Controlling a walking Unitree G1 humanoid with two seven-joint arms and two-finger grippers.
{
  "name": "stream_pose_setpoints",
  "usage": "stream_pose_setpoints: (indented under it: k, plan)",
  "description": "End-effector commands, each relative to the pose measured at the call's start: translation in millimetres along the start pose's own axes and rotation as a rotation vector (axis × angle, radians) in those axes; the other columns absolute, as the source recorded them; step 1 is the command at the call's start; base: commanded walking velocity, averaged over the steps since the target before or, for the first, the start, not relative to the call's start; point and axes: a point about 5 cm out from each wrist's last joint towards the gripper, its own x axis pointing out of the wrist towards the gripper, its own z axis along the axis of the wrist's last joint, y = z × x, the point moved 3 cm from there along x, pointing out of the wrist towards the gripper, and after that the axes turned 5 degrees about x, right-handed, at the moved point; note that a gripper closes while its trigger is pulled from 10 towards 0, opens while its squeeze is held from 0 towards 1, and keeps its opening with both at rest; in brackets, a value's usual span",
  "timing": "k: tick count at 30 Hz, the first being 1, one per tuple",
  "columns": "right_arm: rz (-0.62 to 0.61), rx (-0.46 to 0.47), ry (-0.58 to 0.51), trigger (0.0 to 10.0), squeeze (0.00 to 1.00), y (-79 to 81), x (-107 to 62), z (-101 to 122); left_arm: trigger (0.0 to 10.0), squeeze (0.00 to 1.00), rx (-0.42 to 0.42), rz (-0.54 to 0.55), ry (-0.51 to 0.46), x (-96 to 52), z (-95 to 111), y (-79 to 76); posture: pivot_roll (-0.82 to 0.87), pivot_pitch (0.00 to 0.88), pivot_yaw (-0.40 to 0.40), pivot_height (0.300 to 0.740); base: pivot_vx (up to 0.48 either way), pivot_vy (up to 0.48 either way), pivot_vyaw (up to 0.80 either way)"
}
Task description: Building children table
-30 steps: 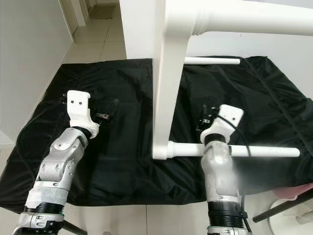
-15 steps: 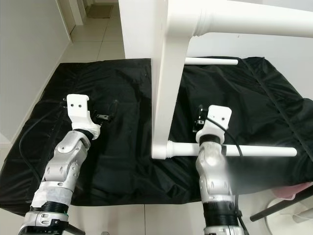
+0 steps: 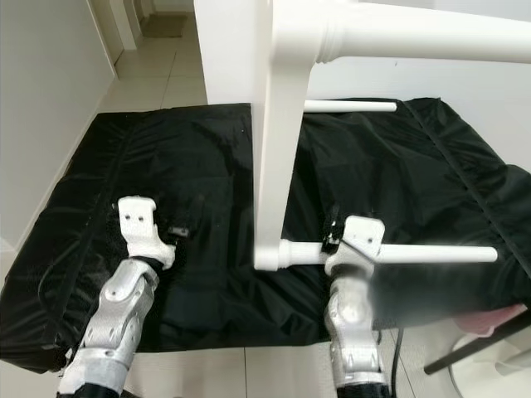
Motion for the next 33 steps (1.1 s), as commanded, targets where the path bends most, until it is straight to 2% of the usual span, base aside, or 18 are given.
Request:
stream_pose_setpoints:
  k: [1, 9, 11, 19, 23, 29, 33]
  plan:
    - [0.016, 0.008, 0.004, 10.0, 0.0, 3.0, -1.3, 0.7, 10.0, 0.0, 0.015, -0.02, 0.005, -1.7, 1.1, -1.6, -0.06, 0.051, 0.051, 0.74, 0.0, 0.0, 0.0]
    - [0.074, 0.063, 0.042, 10.0, 0.0, 11.9, -6.1, -4.2, 10.0, 0.0, 0.066, -0.046, -0.001, -5.7, 5.7, -2.3, -0.04, 0.051, 0.047, 0.74, 0.0, 0.0, 0.0]
    - [0.202, 0.115, 0.089, 10.0, 0.0, 28.3, -11.4, -11.0, 10.0, 0.0, 0.088, -0.08, -0.015, -9.4, 11.8, -6.0, -0.03, 0.05, 0.041, 0.74, 0.0, 0.0, 0.0]
    - [0.279, 0.123, 0.113, 10.0, 0.0, 38.0, -9.6, -13.4, 10.0, 0.0, 0.111, -0.159, -0.017, -15.8, 15.0, -14.8, -0.01, 0.047, 0.021, 0.74, 0.0, 0.0, 0.0]
    - [0.324, 0.129, 0.126, 10.0, 0.0, 44.0, -7.2, -13.9, 10.0, 0.0, 0.16, -0.198, -0.007, -21.4, 16.5, -14.7, 0.0, 0.061, 0.009, 0.74, 0.0, 0.0, 0.0]
    - [0.373, 0.128, 0.164, 10.0, 0.0, 43.9, -7.7, -18.1, 10.0, 0.0, 0.201, -0.221, -0.026, -23.7, 29.9, -16.0, 0.03, 0.064, -0.014, 0.74, 0.0, 0.0, 0.0]
    - [0.471, 0.147, 0.195, 10.0, 0.0, 54.6, -12.6, -17.3, 10.0, 0.0, 0.194, -0.271, -0.036, -31.1, 43.8, -24.3, 0.04, 0.067, -0.024, 0.74, 0.0, 0.0, 0.0]
